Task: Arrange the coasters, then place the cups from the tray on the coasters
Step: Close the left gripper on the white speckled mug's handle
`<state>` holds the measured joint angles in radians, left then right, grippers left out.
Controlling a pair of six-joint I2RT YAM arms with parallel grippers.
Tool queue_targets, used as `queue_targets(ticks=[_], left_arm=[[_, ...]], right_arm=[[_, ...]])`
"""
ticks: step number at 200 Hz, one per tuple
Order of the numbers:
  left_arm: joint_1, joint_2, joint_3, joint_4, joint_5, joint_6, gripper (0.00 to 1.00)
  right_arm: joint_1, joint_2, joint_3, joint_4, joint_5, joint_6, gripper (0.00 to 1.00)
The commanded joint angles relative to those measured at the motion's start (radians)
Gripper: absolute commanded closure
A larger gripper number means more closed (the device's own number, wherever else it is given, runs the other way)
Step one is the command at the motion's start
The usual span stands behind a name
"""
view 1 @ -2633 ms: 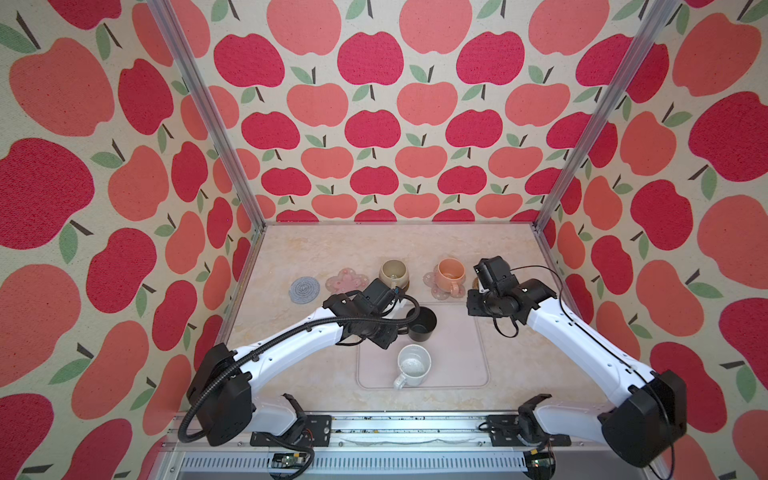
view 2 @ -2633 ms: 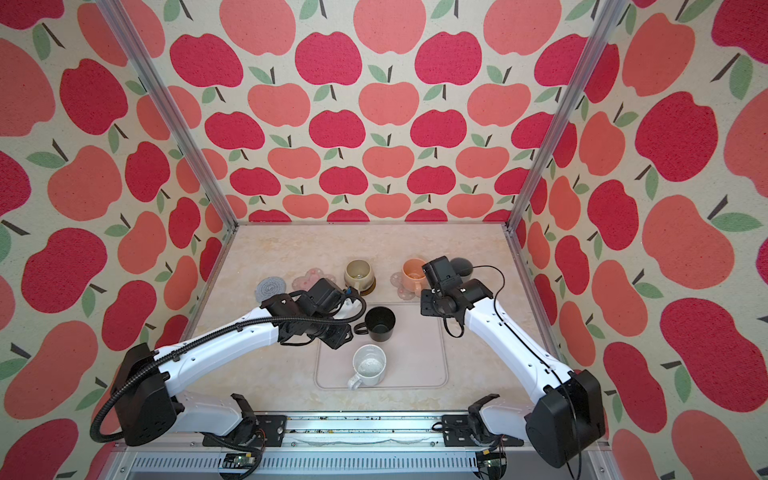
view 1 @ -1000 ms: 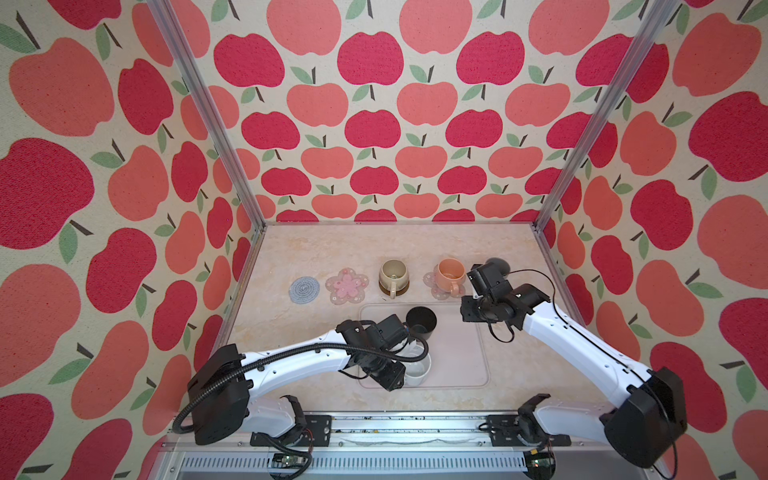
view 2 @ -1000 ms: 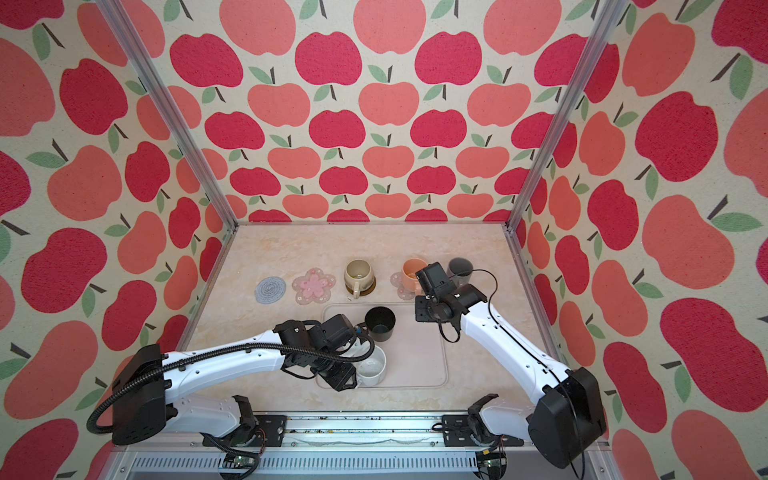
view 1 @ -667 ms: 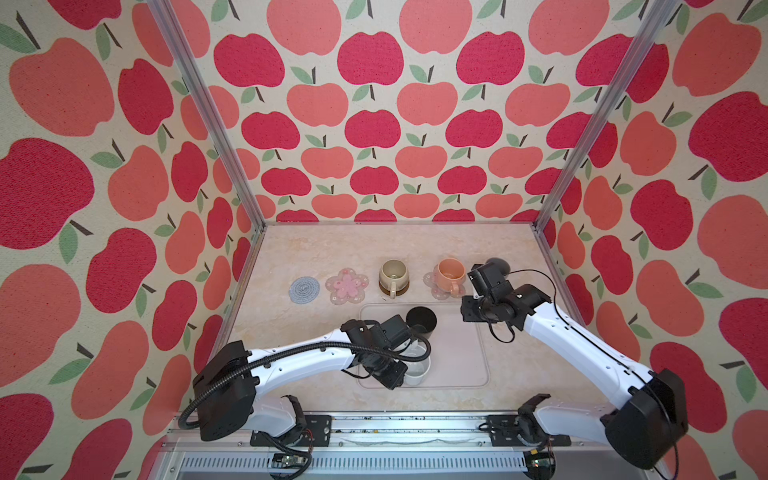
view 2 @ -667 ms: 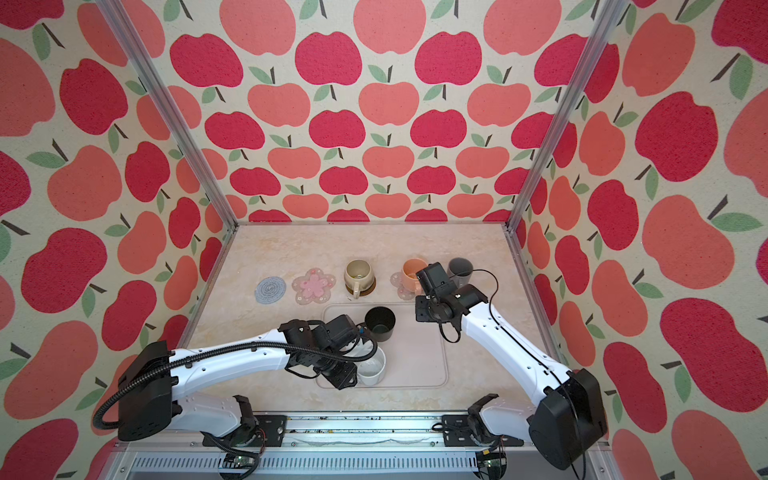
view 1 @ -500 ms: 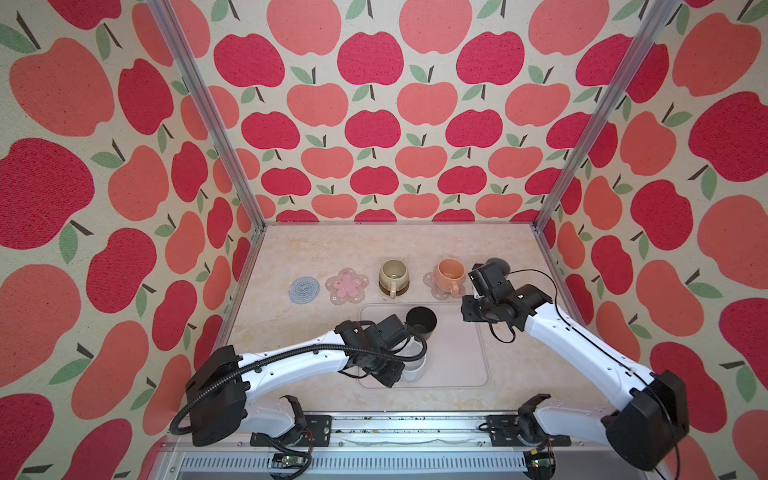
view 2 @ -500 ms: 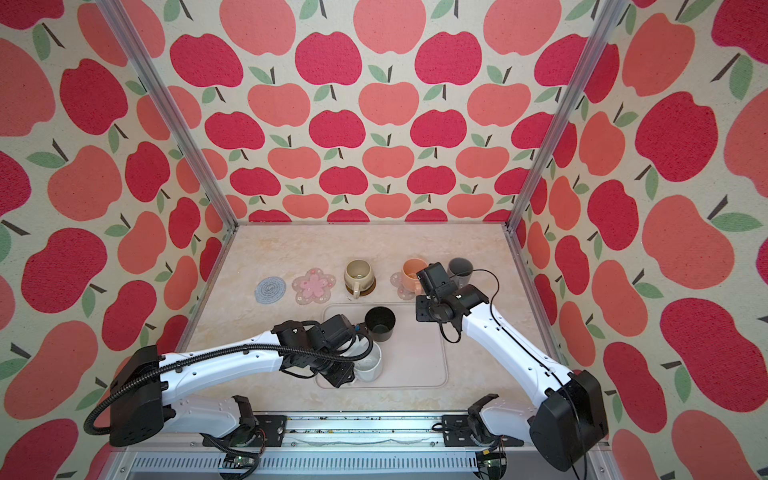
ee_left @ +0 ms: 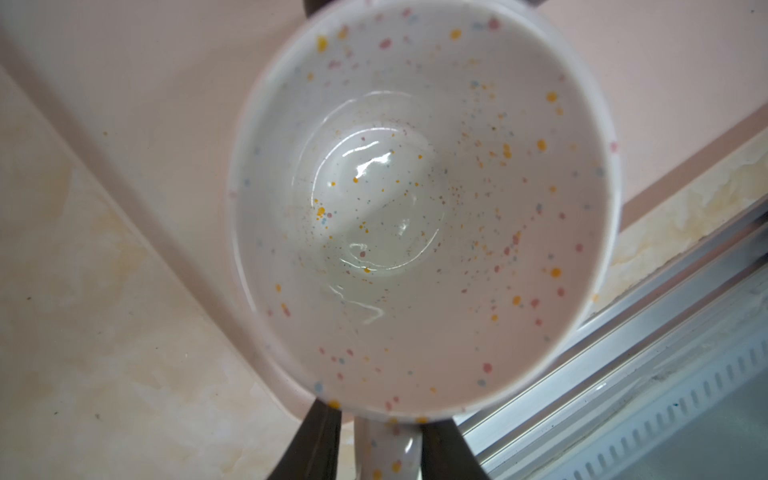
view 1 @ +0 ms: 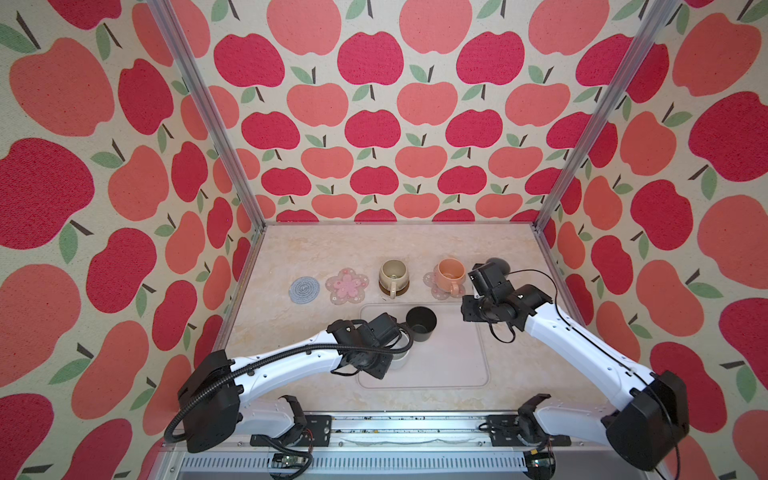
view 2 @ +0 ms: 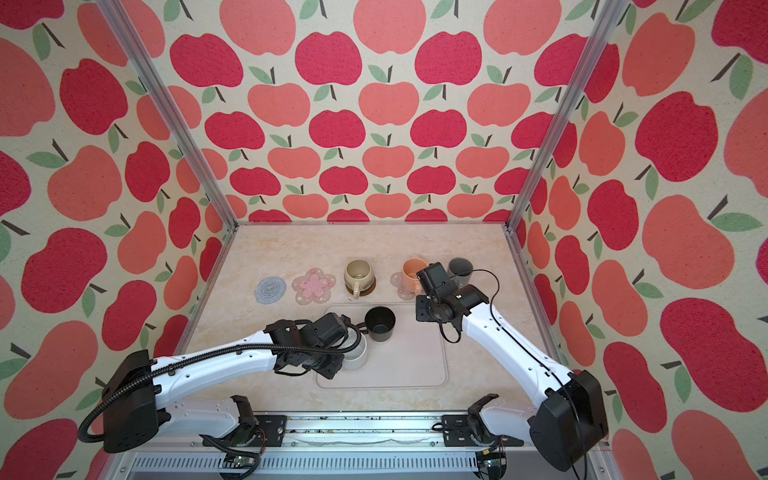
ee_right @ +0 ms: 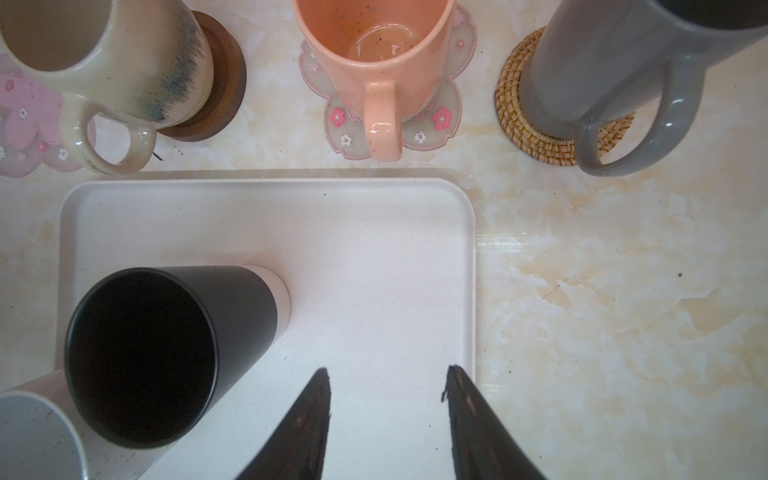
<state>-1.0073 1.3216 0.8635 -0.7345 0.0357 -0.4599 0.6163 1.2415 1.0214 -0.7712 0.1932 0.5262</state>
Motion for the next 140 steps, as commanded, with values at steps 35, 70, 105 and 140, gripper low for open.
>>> queue_targets(ticks=[35,70,105,140], left_arm=[[0.006,0.039,0.014,0.045,-0.004,-0.064,0.62],[-0.012,0.014,0.031,0.056,0.028,-0.090,0.59],[-0.036,-0.015,0.049,0.007,0.034,-0.096,0.59],[-0.044,-0.055,0.049,-0.030,0.055,-0.116,0.60]], right_arm=[[0.008,-0.031,-0.010,-0.024,0.017,0.012,0.51],[0.009,-0.031,-0.015,-0.016,0.011,0.018,0.51],[0.009,-0.028,-0.016,-0.013,0.008,0.014,0.50],[0.009,-0.027,-0.015,-0.007,0.002,0.011,0.50]])
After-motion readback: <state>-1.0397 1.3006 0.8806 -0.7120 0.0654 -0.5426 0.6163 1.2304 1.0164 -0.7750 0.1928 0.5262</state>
